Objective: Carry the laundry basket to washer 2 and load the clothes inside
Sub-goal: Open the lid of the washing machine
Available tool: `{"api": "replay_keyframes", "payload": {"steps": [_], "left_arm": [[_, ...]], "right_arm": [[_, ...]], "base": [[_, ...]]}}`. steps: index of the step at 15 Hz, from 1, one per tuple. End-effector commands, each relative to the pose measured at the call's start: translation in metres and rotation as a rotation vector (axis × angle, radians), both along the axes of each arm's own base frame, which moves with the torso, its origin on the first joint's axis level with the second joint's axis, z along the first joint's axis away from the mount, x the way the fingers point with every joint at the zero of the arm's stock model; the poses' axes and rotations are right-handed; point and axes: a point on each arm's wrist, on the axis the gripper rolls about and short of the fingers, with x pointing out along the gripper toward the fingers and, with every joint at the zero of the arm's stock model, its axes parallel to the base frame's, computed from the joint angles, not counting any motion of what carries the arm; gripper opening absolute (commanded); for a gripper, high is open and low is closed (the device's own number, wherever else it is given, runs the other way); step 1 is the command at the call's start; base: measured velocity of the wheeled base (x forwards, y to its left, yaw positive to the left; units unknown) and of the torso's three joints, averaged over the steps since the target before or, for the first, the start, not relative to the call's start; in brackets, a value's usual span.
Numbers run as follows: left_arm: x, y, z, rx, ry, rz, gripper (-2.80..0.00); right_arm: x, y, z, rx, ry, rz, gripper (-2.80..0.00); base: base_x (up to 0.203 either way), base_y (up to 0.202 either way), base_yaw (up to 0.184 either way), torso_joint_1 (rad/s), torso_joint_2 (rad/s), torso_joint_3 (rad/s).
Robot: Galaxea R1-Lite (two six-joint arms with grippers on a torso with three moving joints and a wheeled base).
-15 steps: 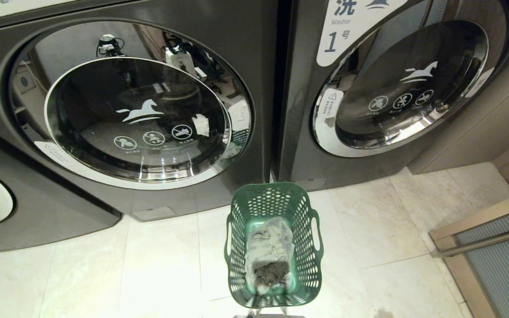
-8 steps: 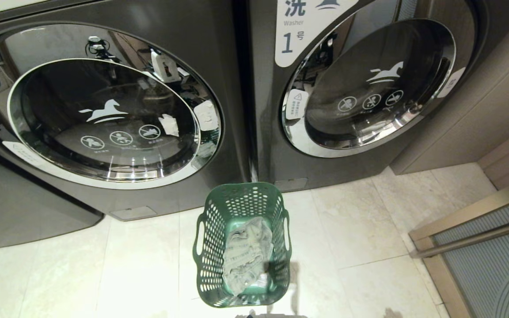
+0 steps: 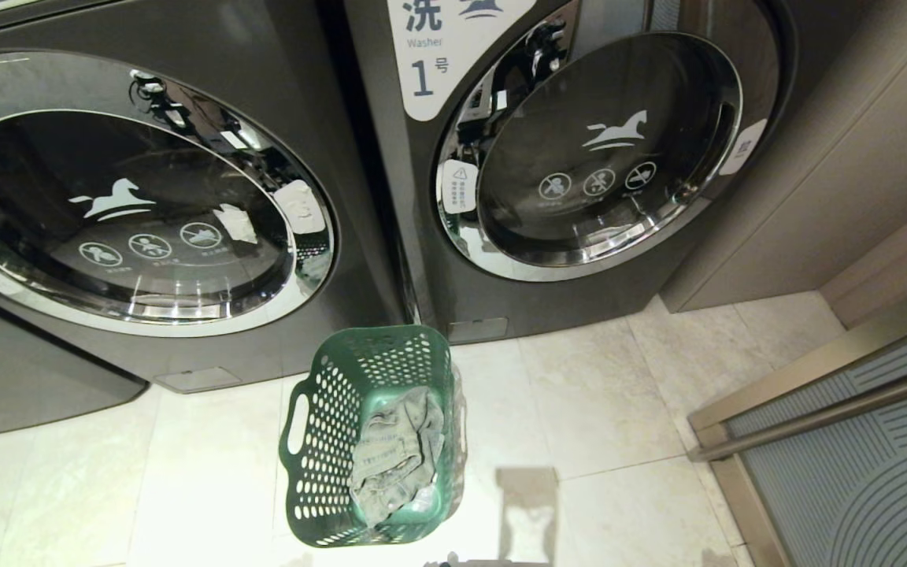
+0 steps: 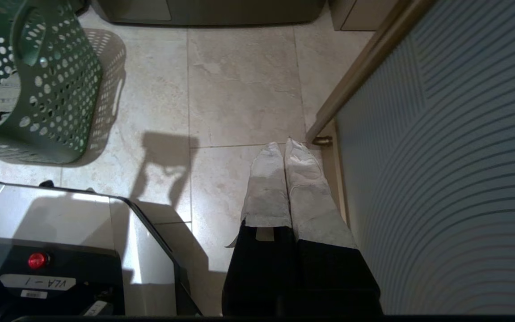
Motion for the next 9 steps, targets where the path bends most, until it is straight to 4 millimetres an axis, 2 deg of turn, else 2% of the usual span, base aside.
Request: {"api": "replay_keyframes", "payload": {"steps": [1,9], "left_arm": [[0.0001,0.0,-0.0001,-0.001,0.003,0.001,-2.8],[0.0002,0.0,-0.0004,0.0,0.004,0.001,-2.8]], "right_arm": [[0.0001,0.0,-0.0001,-0.001,0.002,0.001,-2.8],[0.0001,0.0,-0.0001,-0.001,0.002,0.001,-2.8]], "base": [[0.0,-0.196,0.0,0.002,-0.01,-0.002],[0.0,-0.186,0.001,0.002,0.0,0.003]]}}
